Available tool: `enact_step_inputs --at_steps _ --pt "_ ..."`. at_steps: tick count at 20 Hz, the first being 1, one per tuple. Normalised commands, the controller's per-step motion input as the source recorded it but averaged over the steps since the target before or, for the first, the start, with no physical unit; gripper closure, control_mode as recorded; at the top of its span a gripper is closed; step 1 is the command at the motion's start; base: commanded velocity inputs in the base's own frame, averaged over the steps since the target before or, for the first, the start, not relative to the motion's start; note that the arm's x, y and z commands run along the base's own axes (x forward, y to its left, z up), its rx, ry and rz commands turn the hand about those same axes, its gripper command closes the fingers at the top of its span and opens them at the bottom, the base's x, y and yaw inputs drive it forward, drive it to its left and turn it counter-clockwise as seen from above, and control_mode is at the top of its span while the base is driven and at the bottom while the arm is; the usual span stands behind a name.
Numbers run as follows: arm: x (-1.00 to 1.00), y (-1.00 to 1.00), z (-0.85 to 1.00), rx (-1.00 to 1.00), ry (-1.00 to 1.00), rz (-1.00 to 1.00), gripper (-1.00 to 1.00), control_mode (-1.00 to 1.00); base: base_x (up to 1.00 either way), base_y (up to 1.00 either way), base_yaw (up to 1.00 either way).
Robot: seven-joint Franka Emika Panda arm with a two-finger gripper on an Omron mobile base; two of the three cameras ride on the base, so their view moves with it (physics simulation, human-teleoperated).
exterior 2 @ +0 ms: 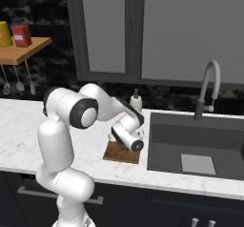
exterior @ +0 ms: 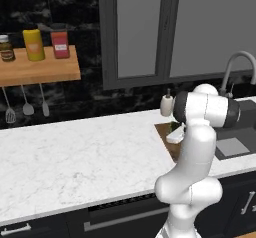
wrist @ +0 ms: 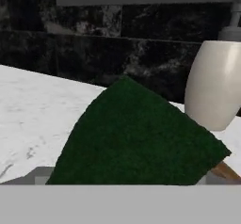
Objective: Pick up the sponge from the counter and clean the cutting board by briefly scrubbing or pressing down on the cutting board. Once finished, release the sponge.
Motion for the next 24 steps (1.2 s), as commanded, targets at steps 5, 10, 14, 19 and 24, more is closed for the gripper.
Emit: enact_step_inputs --at_steps 5,10,14,19,24 --pt "1.0 0.65 -1.0 -0.25 -0.09 -0.41 -1.0 -1.0 0.0 0.0 0.0" --pt "1.0 0.25 -1.0 -0.14 -0.12 -0.37 -1.0 -1.0 0.0 0.0 0.0" --pt "0.03 0.0 -0.1 0.0 -0.09 -0.22 -1.0 -1.0 0.0 0.0 0.0" --pt "-0.39 0.0 0.8 0.01 -0.09 -0.16 -1.0 -1.0 0.0 0.0 0.0" --pt "-0.76 0.0 1.0 0.05 -0.1 -0.12 -1.0 -1.0 0.0 0.0 0.0"
